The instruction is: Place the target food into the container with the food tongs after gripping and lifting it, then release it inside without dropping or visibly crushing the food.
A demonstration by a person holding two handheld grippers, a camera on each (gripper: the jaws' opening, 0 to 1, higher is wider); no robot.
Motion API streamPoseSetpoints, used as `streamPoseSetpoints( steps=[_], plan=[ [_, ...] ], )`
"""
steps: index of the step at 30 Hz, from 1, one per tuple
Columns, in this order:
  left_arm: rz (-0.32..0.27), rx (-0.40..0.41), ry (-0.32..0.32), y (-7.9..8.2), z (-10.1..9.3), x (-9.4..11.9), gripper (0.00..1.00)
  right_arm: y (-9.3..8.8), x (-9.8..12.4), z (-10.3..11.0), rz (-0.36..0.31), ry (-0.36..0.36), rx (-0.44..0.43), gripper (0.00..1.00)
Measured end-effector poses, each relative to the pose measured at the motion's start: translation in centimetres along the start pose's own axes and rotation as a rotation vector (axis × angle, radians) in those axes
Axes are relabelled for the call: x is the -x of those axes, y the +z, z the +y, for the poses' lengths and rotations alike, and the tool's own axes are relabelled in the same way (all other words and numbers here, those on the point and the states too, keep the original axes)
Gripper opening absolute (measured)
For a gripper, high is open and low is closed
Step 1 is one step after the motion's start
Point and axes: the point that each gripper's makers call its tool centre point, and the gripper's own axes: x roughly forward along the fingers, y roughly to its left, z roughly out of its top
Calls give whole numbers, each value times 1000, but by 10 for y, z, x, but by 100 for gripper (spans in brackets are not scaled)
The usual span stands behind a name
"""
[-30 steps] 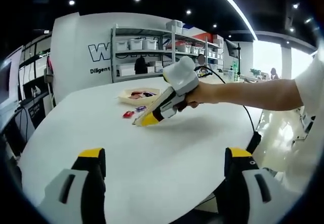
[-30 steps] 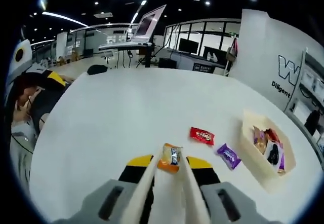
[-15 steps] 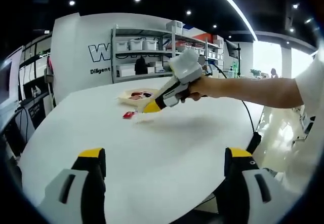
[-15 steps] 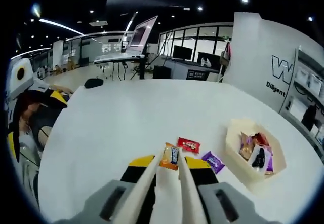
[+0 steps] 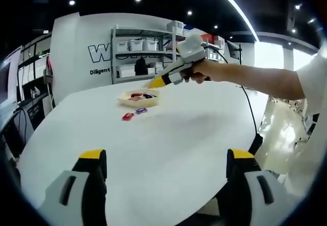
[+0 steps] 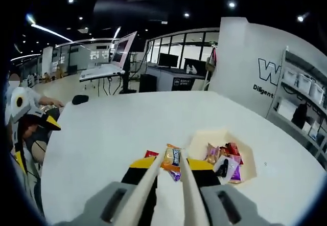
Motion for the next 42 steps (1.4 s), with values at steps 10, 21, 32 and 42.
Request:
streamPoseSetpoints(
  steps=[10, 21, 32, 42],
  plan=[
    [7, 7, 9, -1, 6, -4, 96, -3, -9, -23, 2, -24, -57, 13],
    [21, 10, 29, -1, 17, -8, 96, -16, -31, -38, 17, -22, -104, 13],
    [46, 17, 36, -7, 24, -17, 96, -37, -52, -52, 55, -21, -137, 13],
    [51, 10, 14, -6, 18, -27, 96, -42, -39, -30, 60, 20, -123, 14]
  ],
)
